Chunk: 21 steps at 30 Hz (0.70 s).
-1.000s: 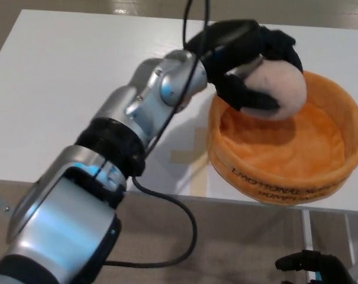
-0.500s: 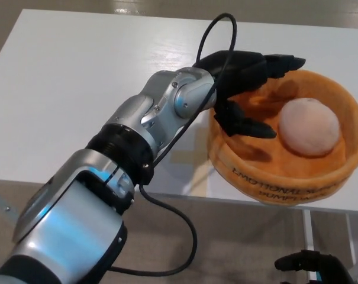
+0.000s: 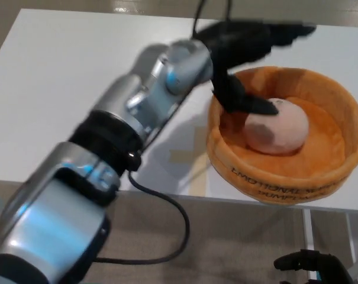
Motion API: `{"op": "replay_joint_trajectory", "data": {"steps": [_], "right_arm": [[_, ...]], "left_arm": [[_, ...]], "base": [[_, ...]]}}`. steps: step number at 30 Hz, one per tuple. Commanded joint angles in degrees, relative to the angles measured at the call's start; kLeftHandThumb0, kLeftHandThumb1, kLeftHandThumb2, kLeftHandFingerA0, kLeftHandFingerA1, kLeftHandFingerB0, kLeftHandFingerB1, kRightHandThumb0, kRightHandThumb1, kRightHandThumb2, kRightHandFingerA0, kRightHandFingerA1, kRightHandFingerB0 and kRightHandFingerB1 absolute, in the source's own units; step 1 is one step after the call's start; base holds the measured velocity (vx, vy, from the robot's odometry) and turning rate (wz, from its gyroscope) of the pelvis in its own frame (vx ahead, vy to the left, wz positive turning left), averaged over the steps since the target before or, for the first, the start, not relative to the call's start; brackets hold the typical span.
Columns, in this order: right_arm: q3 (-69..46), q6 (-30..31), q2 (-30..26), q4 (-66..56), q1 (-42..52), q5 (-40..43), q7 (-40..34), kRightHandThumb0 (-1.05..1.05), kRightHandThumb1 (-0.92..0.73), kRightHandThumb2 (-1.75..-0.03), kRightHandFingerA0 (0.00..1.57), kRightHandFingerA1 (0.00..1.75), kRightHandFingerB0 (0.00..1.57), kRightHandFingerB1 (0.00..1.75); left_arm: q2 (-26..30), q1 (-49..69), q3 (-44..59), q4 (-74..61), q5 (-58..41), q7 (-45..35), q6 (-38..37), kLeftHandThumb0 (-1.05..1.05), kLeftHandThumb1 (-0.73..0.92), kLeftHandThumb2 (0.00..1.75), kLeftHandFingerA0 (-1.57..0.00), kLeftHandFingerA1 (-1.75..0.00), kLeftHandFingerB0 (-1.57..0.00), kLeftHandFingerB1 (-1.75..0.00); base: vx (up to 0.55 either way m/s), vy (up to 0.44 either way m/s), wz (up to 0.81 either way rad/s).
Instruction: Use the left hand to pick up the pink round toy on the left and place it inside the orange plate on the desk.
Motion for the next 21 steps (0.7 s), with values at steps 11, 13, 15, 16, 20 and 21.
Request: {"op": "replay_joint_trajectory", "data": {"steps": [11,13,15,16,20,21], "right_arm": [[-0.4,0.8,-0.9,0.2,0.0,0.4,1.0,-0.19,-0.45,-0.82,0.8,0.93,0.68,0.8],[-0.1,0.3,-1.1,0.2,0.2,0.0,0.7,-0.19,-0.44,-0.82,0.83,0.94,0.69,0.81],[-0.3,0.5,-1.0,0.4,0.0,0.2,0.7,-0.19,-0.44,-0.82,0.85,0.96,0.71,0.82],[-0.3,0.6,-1.0,0.5,-0.1,0.2,0.6,-0.21,-0.44,-0.82,0.83,0.94,0.71,0.82],[0.2,0.9,-1.1,0.3,-0.1,-0.4,0.3,-0.12,-0.59,-0.58,0.74,0.92,0.7,0.79],[0.2,0.9,-1.1,0.3,-0.1,-0.3,0.4,-0.12,-0.59,-0.58,0.74,0.92,0.7,0.79]], "left_arm": [[17.8,27.1,18.9,-56.2,-33.9,-17.6,3.3,-0.33,0.45,0.6,-0.31,-0.42,-0.31,-0.35],[18.9,30.4,20.2,-59.6,-37.0,-18.3,4.0,-0.26,0.49,0.55,-0.33,-0.39,-0.37,-0.33],[21.1,35.1,21.9,-62.9,-39.4,-19.2,3.4,-0.33,0.51,0.66,-0.38,-0.47,-0.43,-0.41],[22.0,38.8,22.6,-64.7,-41.7,-19.9,2.9,-0.15,0.61,0.58,-0.52,-0.44,-0.55,-0.38],[25.0,51.2,25.0,-69.6,-50.1,-23.4,2.9,-0.13,0.68,0.6,-0.64,-0.46,-0.63,-0.44],[25.5,52.9,25.4,-70.2,-51.6,-24.1,3.7,-0.13,0.68,0.6,-0.64,-0.46,-0.63,-0.44]], "base": [[0.0,0.0,0.0],[0.0,0.0,0.0],[0.0,0.0,0.0],[0.0,0.0,0.0],[0.0,0.0,0.0],[0.0,0.0,0.0]]}}
